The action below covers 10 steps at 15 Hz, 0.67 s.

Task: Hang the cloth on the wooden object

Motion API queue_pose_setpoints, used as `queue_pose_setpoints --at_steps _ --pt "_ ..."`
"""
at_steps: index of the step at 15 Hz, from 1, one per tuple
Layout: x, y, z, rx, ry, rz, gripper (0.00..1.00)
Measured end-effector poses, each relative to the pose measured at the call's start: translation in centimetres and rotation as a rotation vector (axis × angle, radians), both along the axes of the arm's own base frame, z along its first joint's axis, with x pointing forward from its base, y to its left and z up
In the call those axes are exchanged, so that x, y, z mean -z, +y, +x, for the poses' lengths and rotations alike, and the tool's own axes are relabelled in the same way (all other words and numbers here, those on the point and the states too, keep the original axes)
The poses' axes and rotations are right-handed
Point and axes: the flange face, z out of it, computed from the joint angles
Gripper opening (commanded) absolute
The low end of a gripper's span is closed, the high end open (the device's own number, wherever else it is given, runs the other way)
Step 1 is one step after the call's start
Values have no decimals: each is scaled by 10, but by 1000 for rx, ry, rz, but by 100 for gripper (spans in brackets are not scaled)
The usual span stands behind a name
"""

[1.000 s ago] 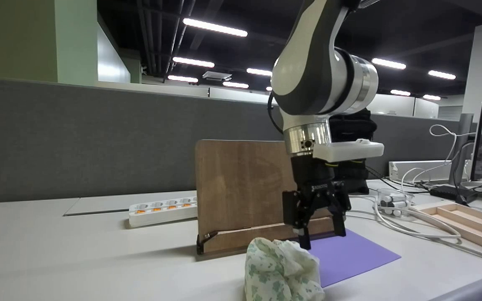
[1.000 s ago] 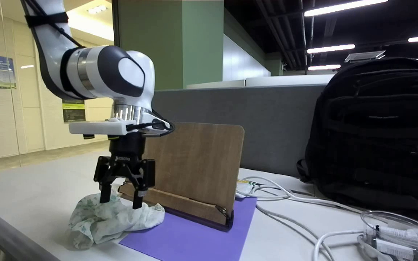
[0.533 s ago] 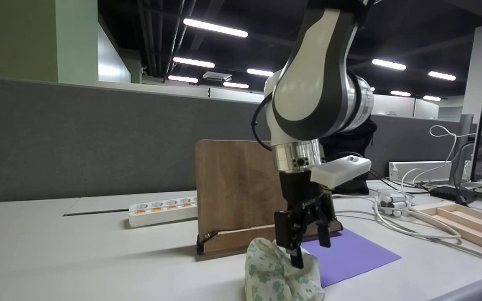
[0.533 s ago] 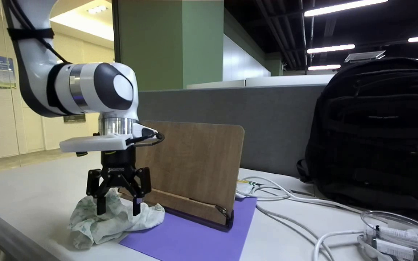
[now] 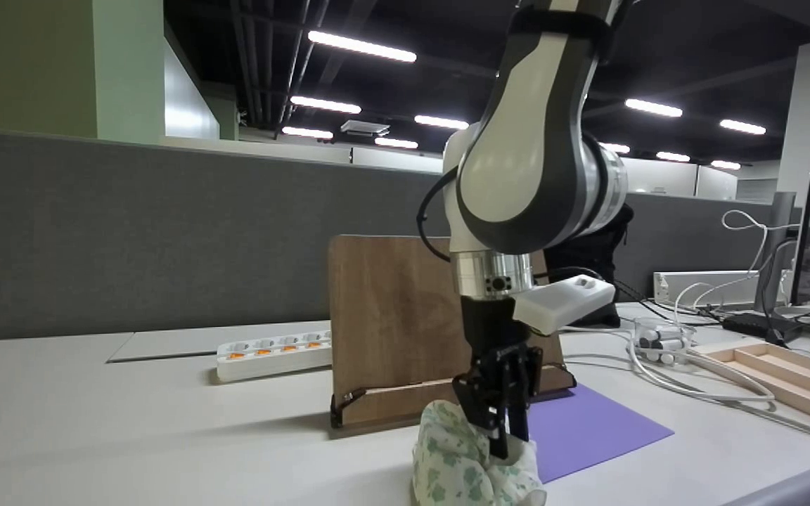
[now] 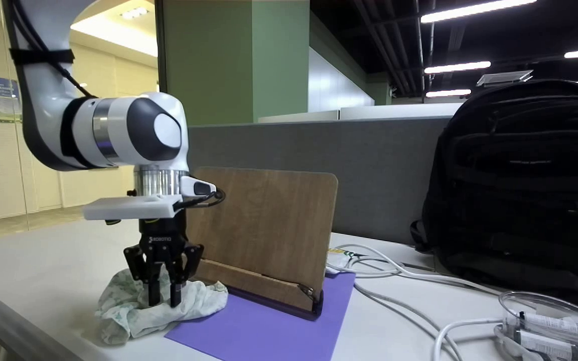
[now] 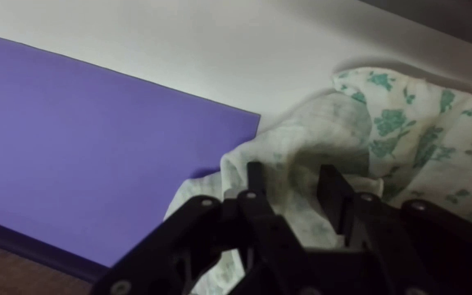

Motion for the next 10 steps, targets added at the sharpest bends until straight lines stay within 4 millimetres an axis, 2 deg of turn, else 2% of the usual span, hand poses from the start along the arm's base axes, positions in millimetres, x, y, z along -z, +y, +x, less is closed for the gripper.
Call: queue_pose_setpoints --at_steps 2,7,10 --pt "0 1 0 2 -3 4 1" --pt "0 10 -1 13 -4 28 0" --pt "-8 31 8 -28 -28 45 0"
